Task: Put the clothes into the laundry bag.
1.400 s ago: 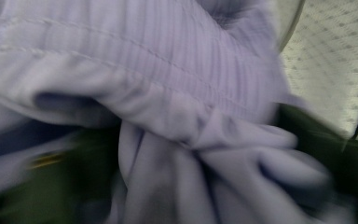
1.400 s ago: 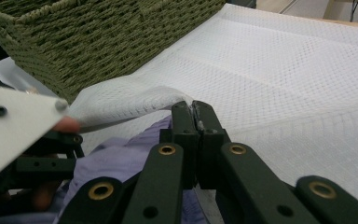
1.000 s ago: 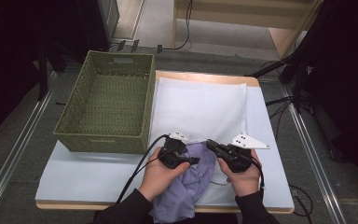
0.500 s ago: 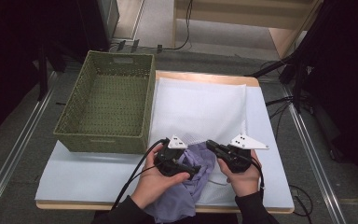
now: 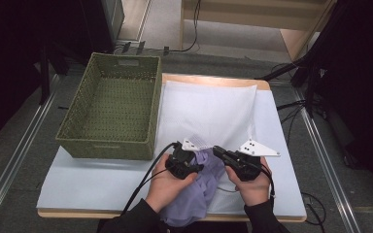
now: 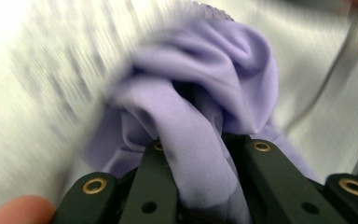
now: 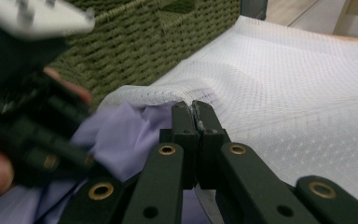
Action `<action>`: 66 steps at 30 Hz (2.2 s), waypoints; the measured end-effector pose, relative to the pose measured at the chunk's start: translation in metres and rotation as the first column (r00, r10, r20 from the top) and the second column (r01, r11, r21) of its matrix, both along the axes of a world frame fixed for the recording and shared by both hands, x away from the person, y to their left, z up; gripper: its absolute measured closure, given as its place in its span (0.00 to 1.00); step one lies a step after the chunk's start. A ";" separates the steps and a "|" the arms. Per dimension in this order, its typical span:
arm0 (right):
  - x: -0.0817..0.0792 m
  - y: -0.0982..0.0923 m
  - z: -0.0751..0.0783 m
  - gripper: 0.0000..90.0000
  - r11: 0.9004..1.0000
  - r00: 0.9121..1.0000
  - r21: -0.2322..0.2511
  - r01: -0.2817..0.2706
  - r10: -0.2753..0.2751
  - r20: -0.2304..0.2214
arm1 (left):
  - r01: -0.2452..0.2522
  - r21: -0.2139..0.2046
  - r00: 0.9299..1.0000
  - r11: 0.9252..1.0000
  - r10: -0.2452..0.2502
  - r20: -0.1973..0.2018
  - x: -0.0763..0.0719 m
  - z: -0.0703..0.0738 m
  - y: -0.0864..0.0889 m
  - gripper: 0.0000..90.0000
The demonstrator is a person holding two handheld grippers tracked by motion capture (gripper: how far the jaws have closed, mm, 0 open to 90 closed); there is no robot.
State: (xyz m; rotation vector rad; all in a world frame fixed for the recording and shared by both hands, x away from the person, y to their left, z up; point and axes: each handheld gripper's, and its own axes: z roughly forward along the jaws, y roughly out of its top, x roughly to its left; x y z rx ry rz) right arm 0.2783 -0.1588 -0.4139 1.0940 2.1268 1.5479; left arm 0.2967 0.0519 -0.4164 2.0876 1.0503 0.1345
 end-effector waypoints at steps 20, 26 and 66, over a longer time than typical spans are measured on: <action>0.003 -0.001 -0.005 1.00 1.000 1.000 -0.016 0.015 -0.015 -0.010 | 0.035 0.224 0.999 0.974 -0.039 0.015 -0.033 -0.038 -0.012 0.41; 0.000 0.001 -0.001 1.00 1.000 1.000 -0.003 0.002 -0.002 -0.001 | 0.007 0.051 1.000 0.999 -0.008 0.028 -0.015 -0.011 -0.006 0.91; -0.002 -0.005 0.004 1.00 1.000 1.000 0.001 0.022 -0.022 0.011 | -0.038 0.016 0.998 0.999 0.037 0.058 0.000 -0.029 -0.030 0.58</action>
